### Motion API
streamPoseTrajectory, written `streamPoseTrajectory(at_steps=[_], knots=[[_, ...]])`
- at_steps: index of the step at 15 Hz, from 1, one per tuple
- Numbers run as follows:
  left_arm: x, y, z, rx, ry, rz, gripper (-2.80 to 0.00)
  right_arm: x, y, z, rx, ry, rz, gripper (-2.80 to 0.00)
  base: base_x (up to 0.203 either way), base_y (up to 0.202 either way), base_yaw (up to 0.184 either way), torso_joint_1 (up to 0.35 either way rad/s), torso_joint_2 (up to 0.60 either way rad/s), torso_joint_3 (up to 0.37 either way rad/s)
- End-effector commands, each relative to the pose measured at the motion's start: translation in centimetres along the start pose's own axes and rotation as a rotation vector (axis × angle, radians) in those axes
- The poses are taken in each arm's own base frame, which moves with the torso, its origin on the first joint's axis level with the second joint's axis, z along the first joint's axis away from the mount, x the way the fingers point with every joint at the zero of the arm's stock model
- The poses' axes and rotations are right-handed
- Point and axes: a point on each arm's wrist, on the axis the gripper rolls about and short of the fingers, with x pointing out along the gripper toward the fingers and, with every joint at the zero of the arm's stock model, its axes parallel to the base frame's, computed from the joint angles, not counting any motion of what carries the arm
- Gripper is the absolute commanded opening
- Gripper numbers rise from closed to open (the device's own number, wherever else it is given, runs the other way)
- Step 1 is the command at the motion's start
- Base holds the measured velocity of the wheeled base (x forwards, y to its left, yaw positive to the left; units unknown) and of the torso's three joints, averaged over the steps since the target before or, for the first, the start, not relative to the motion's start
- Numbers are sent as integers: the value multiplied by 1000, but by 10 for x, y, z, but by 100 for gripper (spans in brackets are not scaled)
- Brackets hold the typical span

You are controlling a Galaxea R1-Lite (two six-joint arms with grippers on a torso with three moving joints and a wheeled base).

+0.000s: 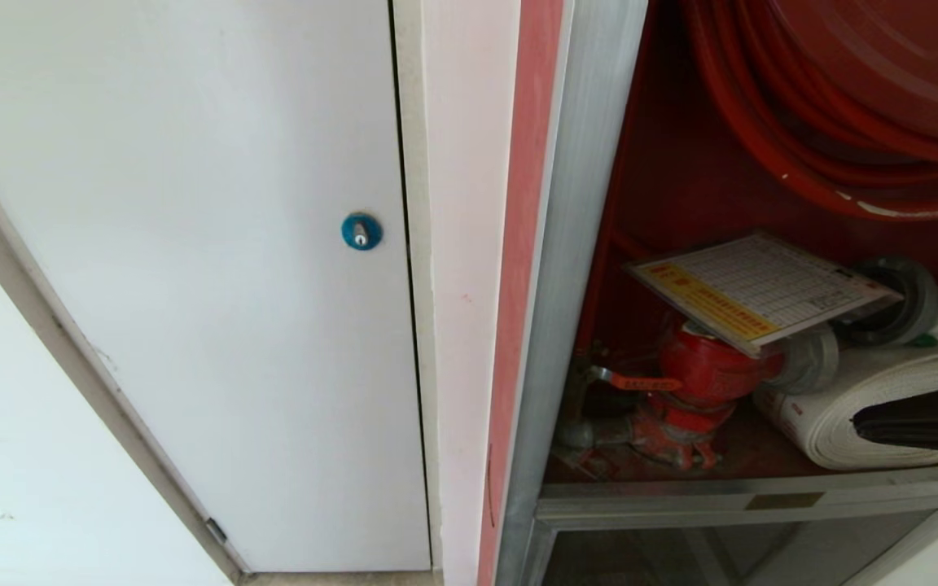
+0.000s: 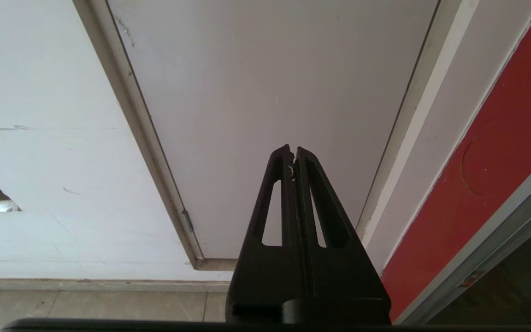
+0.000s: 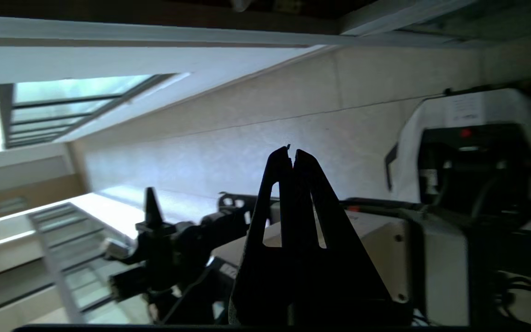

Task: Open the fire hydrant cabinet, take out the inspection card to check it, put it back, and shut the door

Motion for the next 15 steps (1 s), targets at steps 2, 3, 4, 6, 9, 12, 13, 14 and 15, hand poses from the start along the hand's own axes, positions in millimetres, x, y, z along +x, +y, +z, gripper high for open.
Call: streamPoseTrajectory(at_steps=[2,3,4,6,9,12,13,14,15], knots=[[0,0,0,0,3,1,-280,4,1,4,-99,-30,-97,-280,0,0,0,0,0,0],[0,0,0,0,3,1,-280,5,1,5,-131,-38,-118,-280,0,0,0,0,0,0],[0,0,0,0,3,1,-280,8,2,5,-165,-45,-151,-280,0,0,0,0,0,0],[0,0,0,0,1,1,-280,17,7,5,-243,-51,-216,-280,0,0,0,0,0,0],[0,0,0,0,2,1,-280,38,20,7,-348,-29,-280,-280,0,0,0,0,0,0],[0,0,0,0,0,1,-280,58,34,12,-414,-56,-383,-280,0,0,0,0,0,0],[0,0,0,0,1,1,-280,62,36,14,-435,-59,-399,-280,0,0,0,0,0,0],[0,0,0,0,3,1,-280,65,36,16,-454,-66,-423,-280,0,0,0,0,0,0],[0,0,0,0,3,1,-280,68,37,17,-472,-87,-456,-280,0,0,0,0,0,0]])
